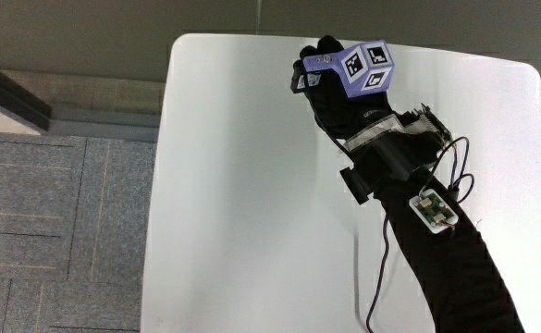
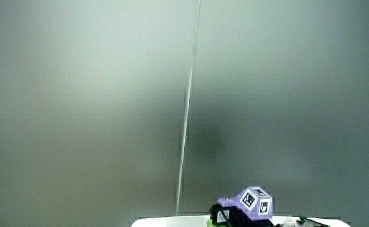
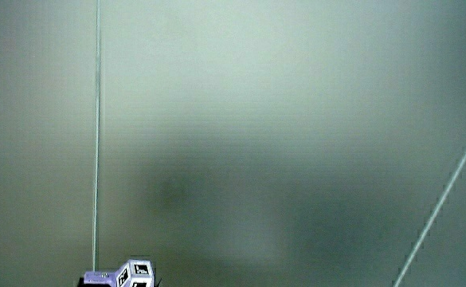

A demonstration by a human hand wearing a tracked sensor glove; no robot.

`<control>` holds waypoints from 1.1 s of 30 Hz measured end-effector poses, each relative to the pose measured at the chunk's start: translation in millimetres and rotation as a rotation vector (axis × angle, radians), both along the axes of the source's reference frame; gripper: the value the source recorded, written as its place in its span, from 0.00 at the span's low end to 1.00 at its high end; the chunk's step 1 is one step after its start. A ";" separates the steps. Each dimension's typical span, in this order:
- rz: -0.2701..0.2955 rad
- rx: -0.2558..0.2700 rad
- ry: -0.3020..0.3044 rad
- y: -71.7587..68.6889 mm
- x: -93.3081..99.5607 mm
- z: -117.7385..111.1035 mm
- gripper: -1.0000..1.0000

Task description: Place green brick

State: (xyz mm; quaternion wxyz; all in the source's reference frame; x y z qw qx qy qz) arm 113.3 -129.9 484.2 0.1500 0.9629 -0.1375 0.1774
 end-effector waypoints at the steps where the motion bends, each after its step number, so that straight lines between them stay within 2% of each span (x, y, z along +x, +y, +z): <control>1: 0.004 -0.005 -0.002 -0.2 1.1 4.0 0.50; 10: 0.009 -0.028 0.018 6.0 2.3 18.3 0.50; 15: 0.025 -0.003 0.031 6.1 4.2 16.7 0.50; 21: 0.030 0.007 0.007 9.9 5.3 15.2 0.50; 26: 0.030 0.016 0.029 10.6 5.0 16.2 0.42; 27: 0.027 0.007 0.018 10.9 5.0 16.3 0.41; 29: 0.023 0.014 0.040 10.8 5.3 19.2 0.38; 33: 0.012 -0.007 0.051 11.9 4.8 23.4 0.32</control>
